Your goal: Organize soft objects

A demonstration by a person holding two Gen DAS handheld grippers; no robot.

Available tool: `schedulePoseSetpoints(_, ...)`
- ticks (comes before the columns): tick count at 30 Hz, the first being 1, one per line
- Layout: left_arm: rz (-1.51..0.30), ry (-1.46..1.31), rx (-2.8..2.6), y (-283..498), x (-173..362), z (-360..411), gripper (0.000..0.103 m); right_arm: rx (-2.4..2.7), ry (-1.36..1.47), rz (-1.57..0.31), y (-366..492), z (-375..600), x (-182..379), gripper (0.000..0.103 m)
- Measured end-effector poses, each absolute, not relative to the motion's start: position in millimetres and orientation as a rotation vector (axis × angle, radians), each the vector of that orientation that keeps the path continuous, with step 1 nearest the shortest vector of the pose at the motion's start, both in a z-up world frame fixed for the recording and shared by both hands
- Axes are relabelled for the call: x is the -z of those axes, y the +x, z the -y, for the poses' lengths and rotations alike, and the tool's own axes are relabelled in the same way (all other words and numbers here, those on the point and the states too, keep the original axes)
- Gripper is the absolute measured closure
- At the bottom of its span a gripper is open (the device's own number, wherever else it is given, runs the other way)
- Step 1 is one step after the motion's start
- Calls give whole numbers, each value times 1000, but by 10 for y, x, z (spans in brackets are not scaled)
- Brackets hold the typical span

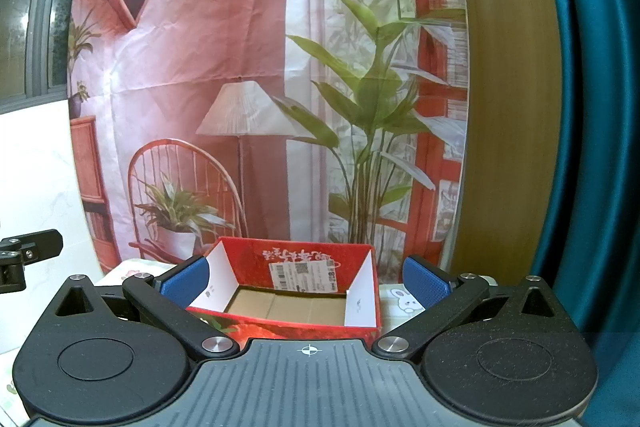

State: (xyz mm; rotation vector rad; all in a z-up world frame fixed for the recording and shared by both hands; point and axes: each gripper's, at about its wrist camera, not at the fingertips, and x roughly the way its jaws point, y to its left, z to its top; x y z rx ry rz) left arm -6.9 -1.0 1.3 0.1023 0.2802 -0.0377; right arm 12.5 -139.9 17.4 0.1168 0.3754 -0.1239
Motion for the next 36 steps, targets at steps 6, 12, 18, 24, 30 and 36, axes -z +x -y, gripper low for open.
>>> schedulePoseSetpoints(6, -282, 100, 39, -73, -6, 10, 0, 125, 118, -376, 133, 1399, -168, 0)
schedulePoseSetpoints(12, -279, 98, 37, -82, 1, 19, 0, 124, 116, -377, 142, 1390, -164, 0)
schedulePoseSetpoints(18, -281, 99, 37, -80, 1, 24, 0, 124, 116, -377, 134, 1396, -161, 0)
schedulePoseSetpoints(24, -283, 99, 37, -77, -1, 22, 0, 124, 115, -378, 134, 1398, -160, 0)
schedulePoseSetpoints(30, -283, 98, 41, -85, 7, 20, 0, 125, 115, -378, 137, 1393, -160, 0)
schedulePoseSetpoints(36, -284, 95, 49, -81, 3, 13, 0, 119, 115, -377, 124, 1410, -156, 0)
